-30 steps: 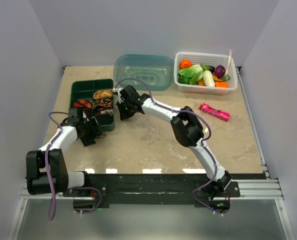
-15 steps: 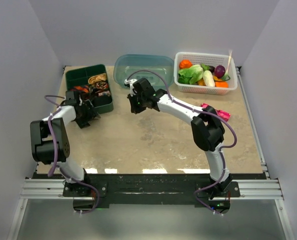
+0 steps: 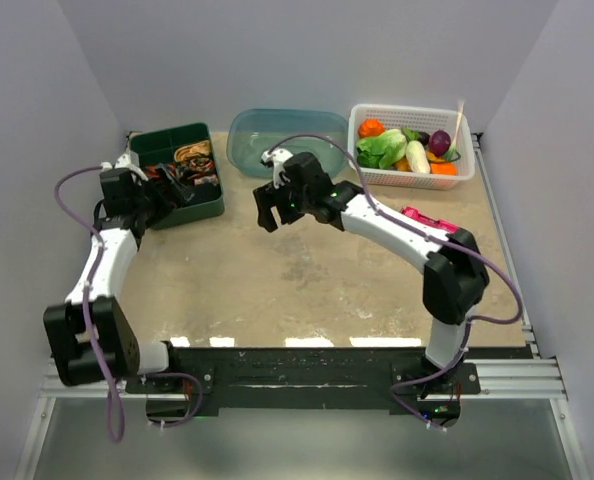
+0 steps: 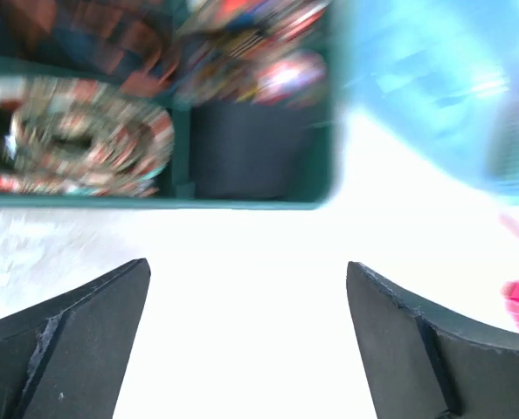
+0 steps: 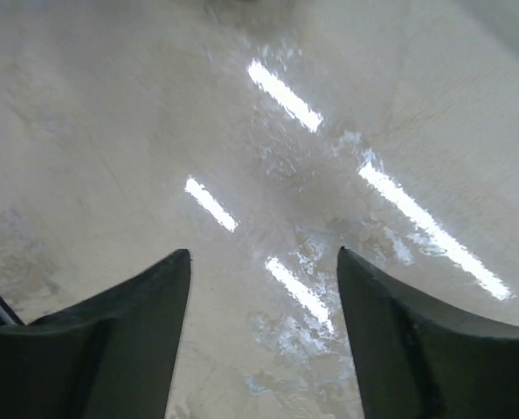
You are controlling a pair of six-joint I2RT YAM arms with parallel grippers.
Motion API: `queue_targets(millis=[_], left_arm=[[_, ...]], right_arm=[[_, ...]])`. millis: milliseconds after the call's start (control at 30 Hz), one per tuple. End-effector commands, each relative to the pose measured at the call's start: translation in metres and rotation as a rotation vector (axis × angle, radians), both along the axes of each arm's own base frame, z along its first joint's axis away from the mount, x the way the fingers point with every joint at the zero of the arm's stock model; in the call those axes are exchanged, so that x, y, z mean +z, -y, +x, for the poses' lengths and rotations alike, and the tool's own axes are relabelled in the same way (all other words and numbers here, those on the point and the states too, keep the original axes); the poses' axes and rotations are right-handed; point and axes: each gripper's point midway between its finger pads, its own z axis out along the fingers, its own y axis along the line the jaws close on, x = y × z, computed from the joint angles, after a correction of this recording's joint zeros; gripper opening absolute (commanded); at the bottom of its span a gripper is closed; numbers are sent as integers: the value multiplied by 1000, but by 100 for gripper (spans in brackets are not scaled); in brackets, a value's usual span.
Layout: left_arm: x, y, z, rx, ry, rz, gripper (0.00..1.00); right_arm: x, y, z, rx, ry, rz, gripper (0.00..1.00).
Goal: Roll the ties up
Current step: Reset both arms
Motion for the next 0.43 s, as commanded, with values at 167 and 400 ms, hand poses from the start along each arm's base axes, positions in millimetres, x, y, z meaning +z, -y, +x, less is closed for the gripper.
queue_targets(millis=[167, 400], left_arm=[[169, 22, -19, -105, 546, 76, 100], [216, 32, -33, -167, 730, 131, 100]], right_arm=[[161, 29, -4, -83, 364, 257, 99], [184, 92, 7, -332, 549, 239, 99]])
